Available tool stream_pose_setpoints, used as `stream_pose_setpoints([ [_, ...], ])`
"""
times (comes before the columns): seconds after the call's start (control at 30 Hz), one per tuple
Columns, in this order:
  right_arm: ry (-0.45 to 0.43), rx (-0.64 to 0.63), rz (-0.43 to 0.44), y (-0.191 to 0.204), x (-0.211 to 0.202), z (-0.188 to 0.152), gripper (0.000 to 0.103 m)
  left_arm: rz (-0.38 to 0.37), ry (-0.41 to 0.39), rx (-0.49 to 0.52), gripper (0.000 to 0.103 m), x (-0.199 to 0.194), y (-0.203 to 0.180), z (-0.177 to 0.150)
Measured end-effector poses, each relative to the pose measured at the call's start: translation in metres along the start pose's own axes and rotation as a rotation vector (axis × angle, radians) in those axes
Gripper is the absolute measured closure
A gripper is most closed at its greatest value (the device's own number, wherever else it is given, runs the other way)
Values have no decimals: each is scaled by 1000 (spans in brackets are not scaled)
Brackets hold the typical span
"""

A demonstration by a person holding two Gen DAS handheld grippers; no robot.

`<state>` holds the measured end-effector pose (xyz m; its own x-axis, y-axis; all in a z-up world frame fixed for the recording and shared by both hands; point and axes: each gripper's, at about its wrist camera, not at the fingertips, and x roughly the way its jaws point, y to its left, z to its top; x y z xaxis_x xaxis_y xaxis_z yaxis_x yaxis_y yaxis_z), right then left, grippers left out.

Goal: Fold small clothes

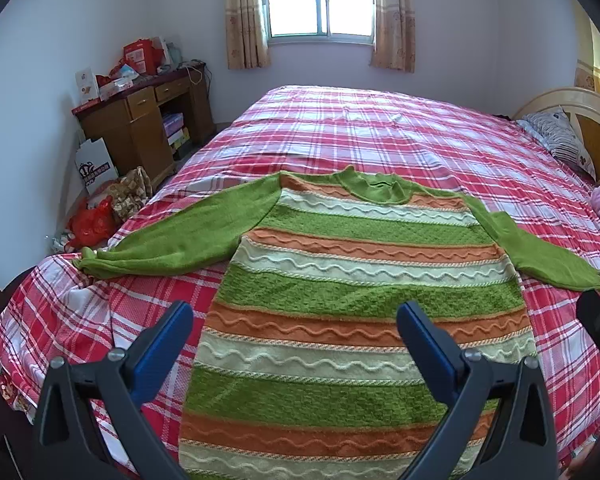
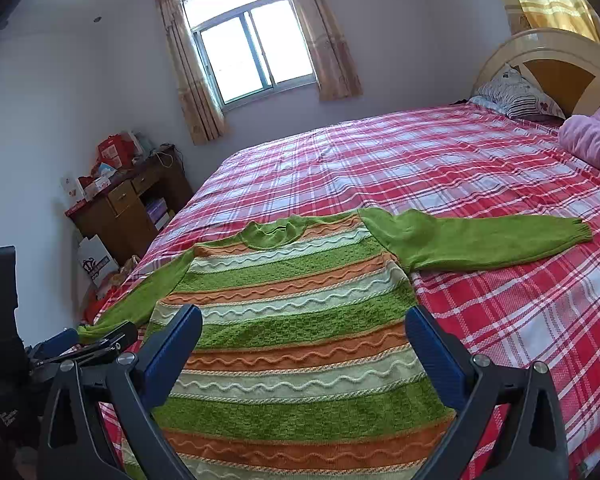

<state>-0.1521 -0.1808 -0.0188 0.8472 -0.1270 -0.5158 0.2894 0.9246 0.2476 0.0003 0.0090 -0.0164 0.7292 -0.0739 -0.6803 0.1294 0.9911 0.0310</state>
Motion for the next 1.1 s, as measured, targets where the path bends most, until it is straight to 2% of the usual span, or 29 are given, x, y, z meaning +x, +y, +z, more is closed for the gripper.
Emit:
stream_pose_setpoints([
  [1.1, 4, -3, 4, -1, -1, -2, 1, -2, 6, -1, 0, 0, -1, -3],
])
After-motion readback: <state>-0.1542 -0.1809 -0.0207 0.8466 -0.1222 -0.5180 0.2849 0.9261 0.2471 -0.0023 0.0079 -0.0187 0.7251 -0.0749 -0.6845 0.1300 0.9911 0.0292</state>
